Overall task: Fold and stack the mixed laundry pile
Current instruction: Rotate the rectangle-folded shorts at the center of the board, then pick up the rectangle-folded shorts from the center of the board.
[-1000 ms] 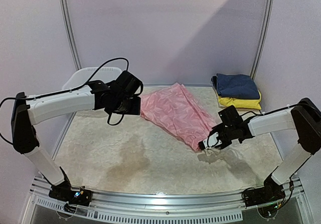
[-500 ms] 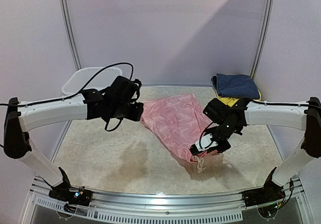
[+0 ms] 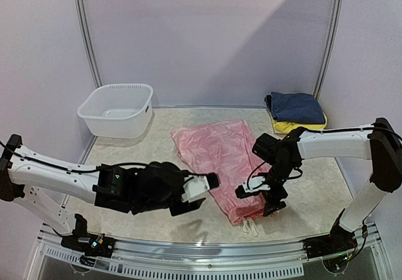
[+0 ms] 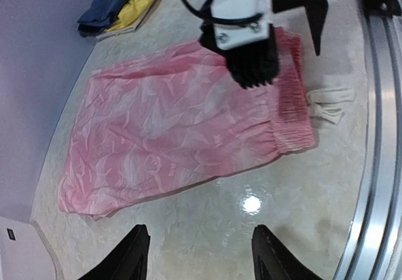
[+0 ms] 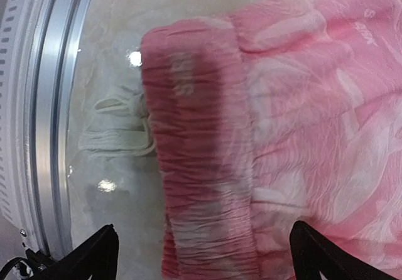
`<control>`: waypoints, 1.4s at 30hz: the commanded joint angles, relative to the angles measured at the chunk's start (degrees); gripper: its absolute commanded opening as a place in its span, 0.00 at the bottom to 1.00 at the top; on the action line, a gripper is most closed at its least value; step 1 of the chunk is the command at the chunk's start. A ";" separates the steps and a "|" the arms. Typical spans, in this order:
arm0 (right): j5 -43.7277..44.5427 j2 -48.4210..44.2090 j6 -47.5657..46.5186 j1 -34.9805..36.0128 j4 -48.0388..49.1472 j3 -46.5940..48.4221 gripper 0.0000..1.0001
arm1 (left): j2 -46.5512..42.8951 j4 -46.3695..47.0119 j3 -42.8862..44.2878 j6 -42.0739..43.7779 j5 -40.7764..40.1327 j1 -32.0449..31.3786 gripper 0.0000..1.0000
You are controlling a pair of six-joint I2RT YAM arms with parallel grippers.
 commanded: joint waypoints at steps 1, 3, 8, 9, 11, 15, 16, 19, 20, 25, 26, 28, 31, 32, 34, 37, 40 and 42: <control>-1.53 -12.36 -1.13 -0.61 -4.73 -1.53 0.99 | 8.45 2.40 4.86 8.76 -3.75 -6.51 0.58; -2.24 -18.16 -1.47 -1.93 -6.12 -0.90 0.99 | 14.85 2.79 8.61 11.64 -4.37 -7.93 0.58; -7.35 -33.19 5.81 -12.07 1.35 -2.13 0.99 | 26.44 5.03 15.67 13.75 -4.17 -8.99 0.58; -6.74 -34.12 7.69 -13.51 2.72 -2.19 0.99 | 28.53 5.11 16.60 13.88 -4.12 -8.97 0.58; -5.51 -34.73 14.13 -15.75 3.99 -2.90 0.99 | 31.20 4.40 18.43 14.41 -3.67 -8.86 0.57; -7.77 -37.23 15.94 -21.70 7.00 -6.38 0.99 | 33.98 1.09 20.77 14.64 -0.49 -8.21 0.55; -7.87 -37.96 16.55 -22.79 7.69 -7.06 0.99 | 34.18 0.56 20.96 14.68 -0.11 -8.10 0.56; -9.05 -39.08 17.25 -24.86 6.96 -7.49 0.99 | 34.73 -0.69 21.11 15.22 0.17 -7.82 0.56; -9.35 -38.92 16.44 -25.19 6.47 -7.59 0.99 | 34.95 -0.80 21.09 15.70 0.18 -7.71 0.56; -13.29 -38.19 13.15 -26.87 4.25 -8.05 0.99 | 38.43 -2.46 22.93 20.14 -0.91 -7.68 0.57; -13.74 -37.88 12.62 -27.02 3.78 -7.91 0.99 | 39.05 -1.98 23.27 20.80 -1.75 -7.60 0.57; -14.17 -37.15 11.43 -27.13 2.96 -7.77 0.99 | 40.42 -0.64 24.18 21.84 -4.15 -7.51 0.57; -14.06 -36.44 10.76 -27.30 2.98 -8.14 0.99 | 42.62 0.67 25.63 23.54 -7.58 -7.51 0.55; -14.04 -36.31 10.57 -27.33 3.01 -8.38 0.99 | 43.27 0.70 26.04 24.04 -8.49 -7.44 0.54; -13.89 -36.32 9.98 -27.39 2.93 -9.00 0.98 | 44.46 0.44 26.66 24.91 -10.09 -7.34 0.50; -13.67 -36.26 7.98 -27.41 1.79 -9.66 0.98 | 45.84 -0.61 27.32 25.74 -13.14 -7.00 0.48; -14.23 -36.06 4.04 -27.40 -1.99 -9.87 0.97 | 46.76 -2.42 28.16 25.31 -15.71 -6.32 0.42; -14.11 -35.85 -3.91 -27.41 -5.77 -10.78 0.94 | 46.69 -3.63 28.80 24.38 -15.59 -5.76 0.30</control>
